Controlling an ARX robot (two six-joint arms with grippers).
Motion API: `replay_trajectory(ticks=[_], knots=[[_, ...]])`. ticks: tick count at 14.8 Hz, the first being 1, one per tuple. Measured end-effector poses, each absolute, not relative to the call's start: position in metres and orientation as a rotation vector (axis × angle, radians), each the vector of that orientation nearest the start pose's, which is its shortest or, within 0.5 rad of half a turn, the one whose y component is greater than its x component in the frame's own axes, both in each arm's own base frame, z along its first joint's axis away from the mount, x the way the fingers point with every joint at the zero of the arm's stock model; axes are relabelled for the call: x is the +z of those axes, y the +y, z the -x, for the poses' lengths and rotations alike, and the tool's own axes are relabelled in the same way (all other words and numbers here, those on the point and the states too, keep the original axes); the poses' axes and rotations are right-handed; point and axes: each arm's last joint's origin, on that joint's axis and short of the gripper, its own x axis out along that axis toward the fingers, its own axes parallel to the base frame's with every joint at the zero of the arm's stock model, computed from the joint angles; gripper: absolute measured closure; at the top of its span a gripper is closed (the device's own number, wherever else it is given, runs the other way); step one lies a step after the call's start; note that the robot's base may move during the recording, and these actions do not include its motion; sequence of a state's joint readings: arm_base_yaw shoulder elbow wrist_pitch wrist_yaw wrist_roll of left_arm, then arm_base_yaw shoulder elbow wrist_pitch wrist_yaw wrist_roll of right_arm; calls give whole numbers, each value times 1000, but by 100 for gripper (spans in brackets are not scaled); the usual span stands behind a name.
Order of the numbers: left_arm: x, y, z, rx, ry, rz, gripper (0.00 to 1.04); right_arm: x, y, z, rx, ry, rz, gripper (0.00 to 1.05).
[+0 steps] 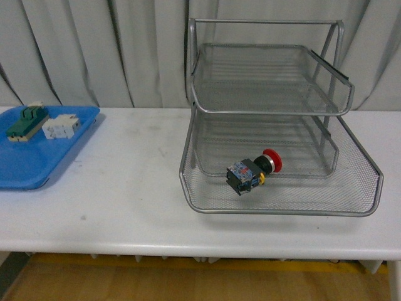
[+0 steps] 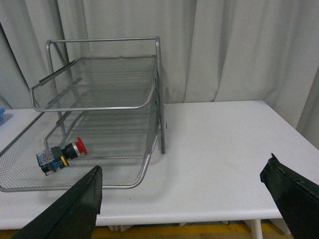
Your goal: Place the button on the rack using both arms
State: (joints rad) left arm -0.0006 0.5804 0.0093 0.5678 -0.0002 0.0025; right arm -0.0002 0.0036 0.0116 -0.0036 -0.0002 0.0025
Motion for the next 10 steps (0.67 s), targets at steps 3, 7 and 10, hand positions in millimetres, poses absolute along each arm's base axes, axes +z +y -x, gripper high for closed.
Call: replay_trajectory(ticks=[3,7,10], knots=[[169,0,-127,0,-7,-2,103,167,0,-97,0,-4,-2,6],[170,0,-118,0,-9,-2,103,167,0,-97,0,-4,-3,6],[170,0,-113,0,-10,-2,103,167,0,-97,0,-4,-2,6]])
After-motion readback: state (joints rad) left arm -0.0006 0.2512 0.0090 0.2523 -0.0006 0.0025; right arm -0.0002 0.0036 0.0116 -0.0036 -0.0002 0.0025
